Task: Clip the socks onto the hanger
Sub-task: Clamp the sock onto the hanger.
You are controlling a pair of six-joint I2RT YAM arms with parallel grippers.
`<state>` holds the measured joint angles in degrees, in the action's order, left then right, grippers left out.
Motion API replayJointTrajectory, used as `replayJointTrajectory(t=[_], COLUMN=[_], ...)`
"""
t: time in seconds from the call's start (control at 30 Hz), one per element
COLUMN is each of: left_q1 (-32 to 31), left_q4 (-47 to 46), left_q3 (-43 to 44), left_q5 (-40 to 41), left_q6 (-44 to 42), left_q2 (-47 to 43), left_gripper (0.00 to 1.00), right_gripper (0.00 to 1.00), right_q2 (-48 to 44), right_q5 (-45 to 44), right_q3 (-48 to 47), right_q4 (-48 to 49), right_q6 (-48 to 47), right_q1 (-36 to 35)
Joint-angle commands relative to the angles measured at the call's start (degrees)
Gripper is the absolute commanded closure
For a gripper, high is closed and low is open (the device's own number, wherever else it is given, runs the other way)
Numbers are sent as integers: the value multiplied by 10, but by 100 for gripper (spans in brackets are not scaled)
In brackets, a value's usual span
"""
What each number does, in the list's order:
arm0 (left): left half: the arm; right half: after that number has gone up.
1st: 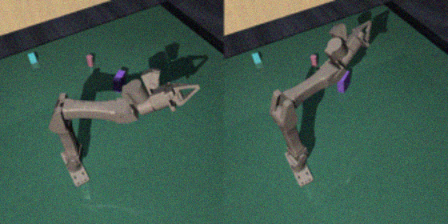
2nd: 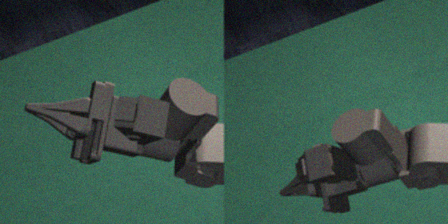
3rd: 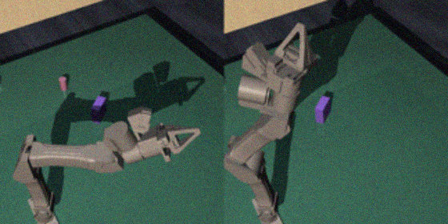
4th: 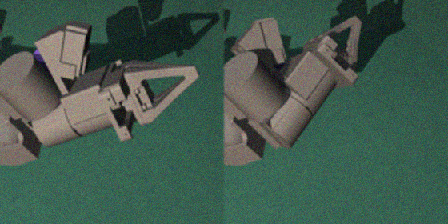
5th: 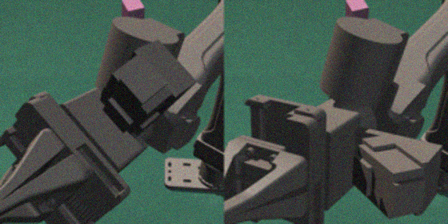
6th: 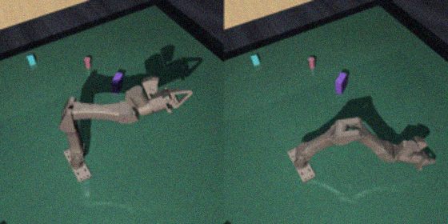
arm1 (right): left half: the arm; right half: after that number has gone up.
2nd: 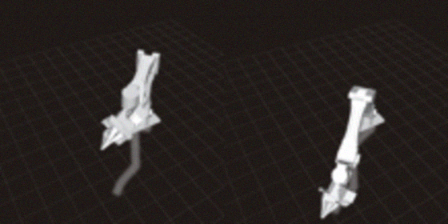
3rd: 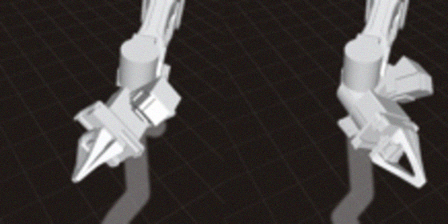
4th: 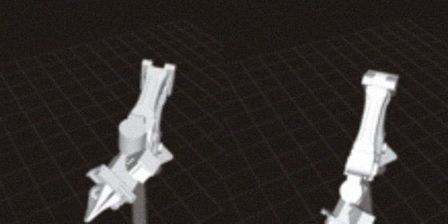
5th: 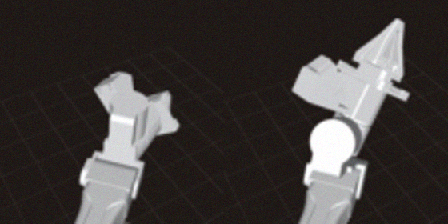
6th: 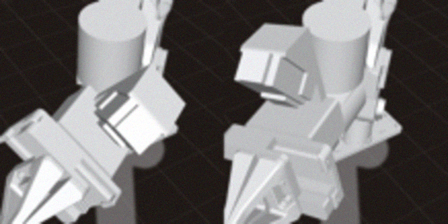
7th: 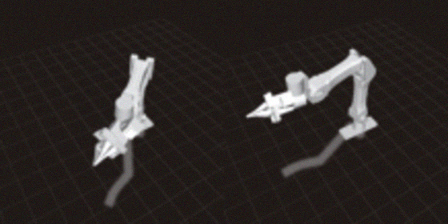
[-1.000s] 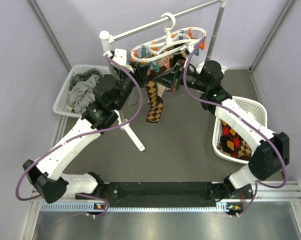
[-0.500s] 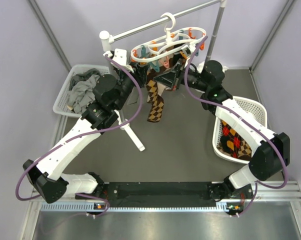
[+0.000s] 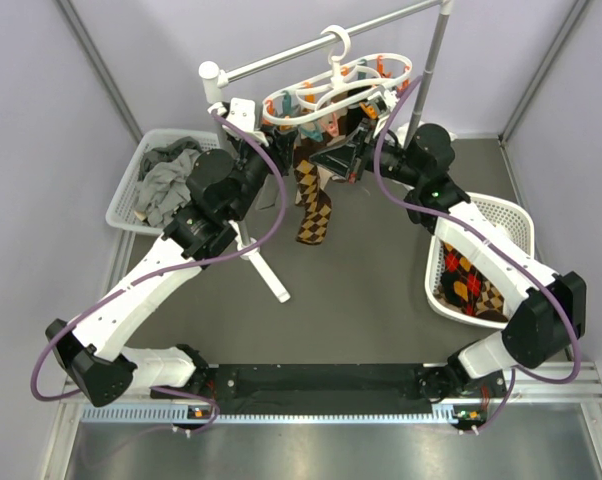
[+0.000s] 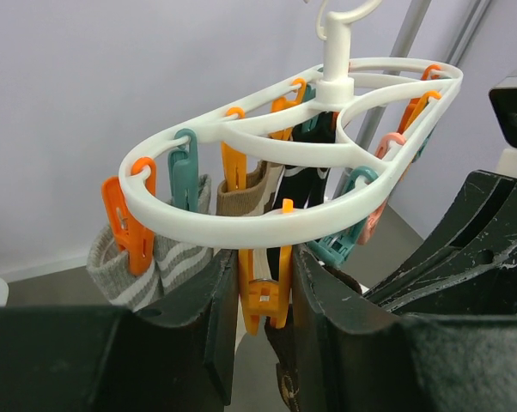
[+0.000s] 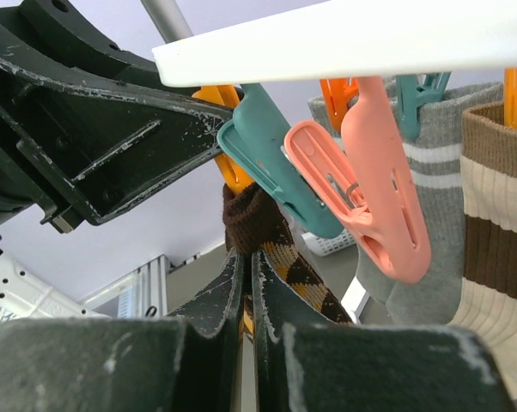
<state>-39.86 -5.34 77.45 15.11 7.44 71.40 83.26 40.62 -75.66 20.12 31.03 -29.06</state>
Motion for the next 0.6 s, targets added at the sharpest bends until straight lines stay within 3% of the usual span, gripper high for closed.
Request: replayJointTrajectory(t=[0.0,0.57], left_q1=[0,0], left_q4=[-2,1], left_q3=[-1,-2], left_q5=[-9,-26], left_q6=[10,76], left_q2=[-20,-21], left_gripper=[100,100], right_gripper=[100,100], right_q2=[-13,12], right_q5=[7,-4], right_q3=[-15,-49], right_q4=[39,59], right_q6=[4,17], right_q1=[4,-7])
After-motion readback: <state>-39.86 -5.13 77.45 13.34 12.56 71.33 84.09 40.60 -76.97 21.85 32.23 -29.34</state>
